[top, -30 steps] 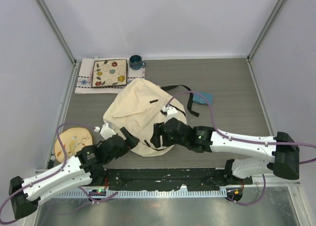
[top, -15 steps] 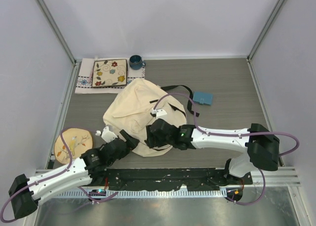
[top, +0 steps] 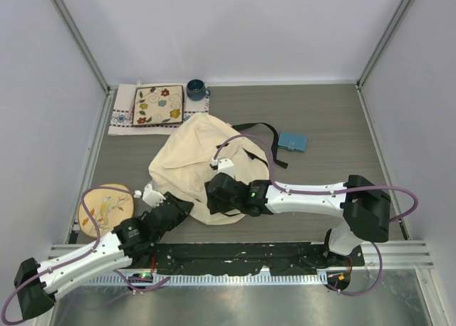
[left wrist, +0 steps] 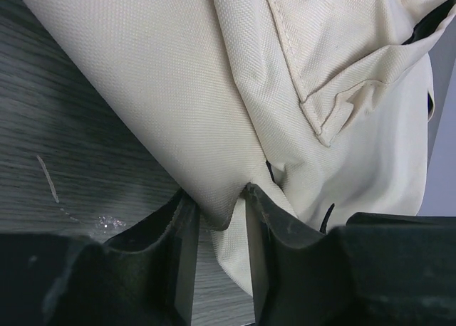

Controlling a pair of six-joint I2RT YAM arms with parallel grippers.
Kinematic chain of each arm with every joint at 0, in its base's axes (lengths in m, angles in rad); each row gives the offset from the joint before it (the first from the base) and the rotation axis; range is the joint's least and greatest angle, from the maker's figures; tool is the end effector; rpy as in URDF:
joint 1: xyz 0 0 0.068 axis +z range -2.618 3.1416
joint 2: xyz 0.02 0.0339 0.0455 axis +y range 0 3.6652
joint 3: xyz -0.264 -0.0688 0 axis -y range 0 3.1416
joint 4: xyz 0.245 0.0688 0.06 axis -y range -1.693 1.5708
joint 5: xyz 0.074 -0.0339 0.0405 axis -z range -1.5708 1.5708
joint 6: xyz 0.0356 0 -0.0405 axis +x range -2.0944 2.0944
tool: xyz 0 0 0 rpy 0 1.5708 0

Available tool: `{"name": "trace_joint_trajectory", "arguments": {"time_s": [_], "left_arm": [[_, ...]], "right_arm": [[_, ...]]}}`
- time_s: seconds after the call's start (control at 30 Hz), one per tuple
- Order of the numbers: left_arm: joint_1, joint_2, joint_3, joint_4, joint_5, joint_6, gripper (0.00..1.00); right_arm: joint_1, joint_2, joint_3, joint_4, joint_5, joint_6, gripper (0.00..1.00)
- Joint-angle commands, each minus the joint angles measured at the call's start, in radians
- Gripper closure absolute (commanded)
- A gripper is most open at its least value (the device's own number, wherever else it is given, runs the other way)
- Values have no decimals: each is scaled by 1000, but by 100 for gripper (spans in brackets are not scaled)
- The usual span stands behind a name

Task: Pack the student bag
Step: Zip the student bag at the center of the board.

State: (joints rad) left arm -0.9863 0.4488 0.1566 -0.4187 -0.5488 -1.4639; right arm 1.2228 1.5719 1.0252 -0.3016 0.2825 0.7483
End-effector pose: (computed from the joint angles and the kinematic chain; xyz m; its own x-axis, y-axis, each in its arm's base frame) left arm 0.0779 -0.0841 0.1468 -0.5290 -0.7378 -0.4193 -0.3053 0.6265 -0.7171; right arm 0.1227 0.3090 0.2202 -0.7590 -0.1761 -0.6269 -0.4415 0.8468 0.2967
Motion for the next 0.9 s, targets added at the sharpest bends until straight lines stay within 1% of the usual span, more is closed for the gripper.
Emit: {"name": "trace_joint_trajectory", "arguments": {"time_s": [0.0,0.03,0.13,0.23,0.3,0.4,0.5,0.73,0.8,0.87], "left_arm": [[-2,-9,-3,78,-34,-16,73],[0,-7,-3,86,-31,-13,81],[-2,8,4,106,-25,5,84],[-2,25,17,97,-11,10,86],[-2,28,14,101,0,8,89],[-2,22,3,116,13,8,89],[0,-2,0,104,15,8,92],[-2,-68,-5,67,6,7,93],[-2,-84,-3,55,4,7,93],[-2,-93,-3,41,4,7,94]], "right_arm": [[14,4,52,5,55,2,42],[14,7,52,9,55,-1,42],[14,25,62,7,69,-3,42],[15,46,88,-2,81,-12,46],[15,62,102,-30,101,-7,47],[18,88,124,-60,127,-3,49],[38,100,131,-73,161,-1,51],[78,155,176,-126,244,6,54],[81,174,184,-137,260,6,58],[80,183,193,-148,273,11,61]]}}
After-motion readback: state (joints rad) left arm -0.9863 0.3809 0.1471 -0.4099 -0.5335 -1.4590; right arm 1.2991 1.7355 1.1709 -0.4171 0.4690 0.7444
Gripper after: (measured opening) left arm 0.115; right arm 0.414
